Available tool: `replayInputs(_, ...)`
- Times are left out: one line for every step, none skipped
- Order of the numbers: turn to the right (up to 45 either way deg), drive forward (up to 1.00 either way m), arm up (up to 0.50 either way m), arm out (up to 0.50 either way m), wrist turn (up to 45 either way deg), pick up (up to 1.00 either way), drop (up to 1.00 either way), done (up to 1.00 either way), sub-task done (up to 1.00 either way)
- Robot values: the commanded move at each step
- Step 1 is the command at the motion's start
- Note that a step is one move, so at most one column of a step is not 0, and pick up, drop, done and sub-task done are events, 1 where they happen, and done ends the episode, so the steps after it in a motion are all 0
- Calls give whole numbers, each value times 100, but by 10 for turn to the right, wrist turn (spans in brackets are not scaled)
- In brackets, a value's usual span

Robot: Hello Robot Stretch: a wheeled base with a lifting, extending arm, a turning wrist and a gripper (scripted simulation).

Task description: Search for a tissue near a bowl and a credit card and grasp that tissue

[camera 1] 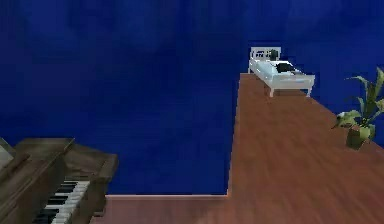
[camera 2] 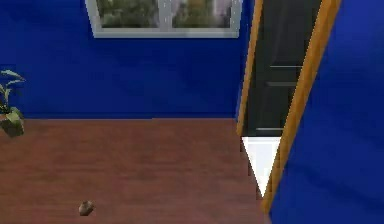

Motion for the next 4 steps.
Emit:
replayInputs(450, 0, 0, 0, 0, 0, 0, 0, 0)
replayInputs(300, 0, 0, 0, 0, 0, 0, 0, 0)
replayInputs(0, 75, 0, 0, 0, 0, 0, 0, 0)
replayInputs(0, 85, 0, 0, 0, 0, 0, 0, 0)
